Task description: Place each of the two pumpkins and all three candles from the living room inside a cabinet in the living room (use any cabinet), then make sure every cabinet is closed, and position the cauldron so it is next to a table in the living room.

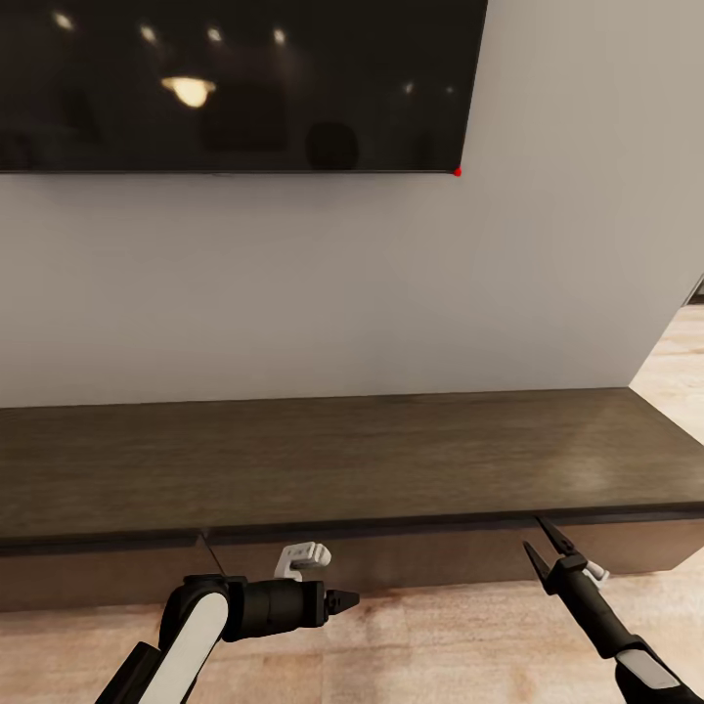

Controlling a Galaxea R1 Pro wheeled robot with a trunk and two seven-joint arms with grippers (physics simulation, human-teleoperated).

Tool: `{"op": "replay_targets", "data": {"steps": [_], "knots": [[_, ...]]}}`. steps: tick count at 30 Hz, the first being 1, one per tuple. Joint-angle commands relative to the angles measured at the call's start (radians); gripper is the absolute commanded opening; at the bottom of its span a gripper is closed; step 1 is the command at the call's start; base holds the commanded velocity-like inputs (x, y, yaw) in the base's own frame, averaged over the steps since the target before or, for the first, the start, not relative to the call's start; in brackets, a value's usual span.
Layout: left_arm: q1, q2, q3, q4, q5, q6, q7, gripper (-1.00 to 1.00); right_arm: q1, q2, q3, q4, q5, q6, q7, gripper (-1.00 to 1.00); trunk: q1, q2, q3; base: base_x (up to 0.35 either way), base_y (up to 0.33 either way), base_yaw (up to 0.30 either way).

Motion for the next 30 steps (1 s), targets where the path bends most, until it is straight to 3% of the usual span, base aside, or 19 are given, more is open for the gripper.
{"op": "replay_targets", "data": {"steps": [1,30], "knots": [[-0.001,0.001,-0.001,-0.001,0.007,0.002,0.007,1.00,0.000,-0.002,0.003,0.001,-0.009,0.010,0.001,1.00,0.000,0.000,-0.001,0.000,0.000,0.000],[-0.001,0.001,-0.001,-0.001,0.006,0.002,0.007,1.00,0.000,-0.003,0.003,0.002,-0.009,0.008,-0.006,1.00,0.000,0.000,-0.001,0.022,0.000,0.000]]}}
